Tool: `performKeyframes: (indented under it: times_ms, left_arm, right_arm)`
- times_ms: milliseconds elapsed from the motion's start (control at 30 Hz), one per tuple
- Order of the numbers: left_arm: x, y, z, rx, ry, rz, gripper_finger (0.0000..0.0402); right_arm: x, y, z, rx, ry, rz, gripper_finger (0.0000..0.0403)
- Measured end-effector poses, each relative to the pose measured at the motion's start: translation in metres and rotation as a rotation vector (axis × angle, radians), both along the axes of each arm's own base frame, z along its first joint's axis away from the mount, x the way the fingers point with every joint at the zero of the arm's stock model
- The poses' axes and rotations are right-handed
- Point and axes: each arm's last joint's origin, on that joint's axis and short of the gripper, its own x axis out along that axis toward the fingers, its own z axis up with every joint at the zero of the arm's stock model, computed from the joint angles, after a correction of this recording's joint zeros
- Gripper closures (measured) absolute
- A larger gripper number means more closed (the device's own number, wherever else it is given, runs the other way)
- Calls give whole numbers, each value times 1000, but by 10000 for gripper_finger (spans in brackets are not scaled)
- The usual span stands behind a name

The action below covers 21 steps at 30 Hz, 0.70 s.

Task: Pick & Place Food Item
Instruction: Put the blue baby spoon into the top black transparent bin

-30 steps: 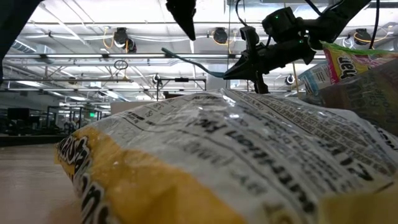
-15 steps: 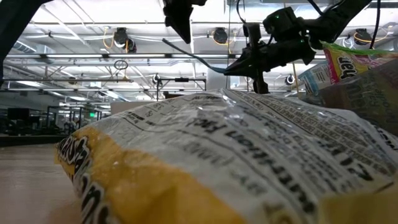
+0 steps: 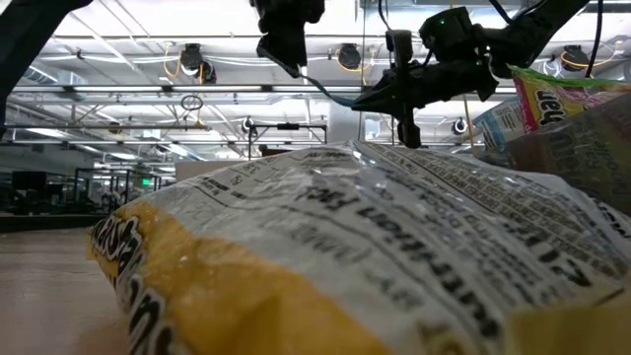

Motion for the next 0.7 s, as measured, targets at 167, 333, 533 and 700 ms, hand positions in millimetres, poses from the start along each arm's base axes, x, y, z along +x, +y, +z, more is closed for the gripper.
performKeyframes:
  times_ms: [167,333,533,700]
  left_arm:
    - [8,-22,1,107,10,-149,142]
    - [19,-47,1,317,38,-262,134]
    - [27,-52,-11,332,83,-252,133]
    - [31,-49,-15,384,107,-229,133]
  right_arm:
    - [0,0,0,5,-4,-2,403]
    - [0,0,1,25,-5,-6,403]
    - [2,-1,9,55,-89,-18,403]
    - [2,-1,10,65,-96,-20,403]
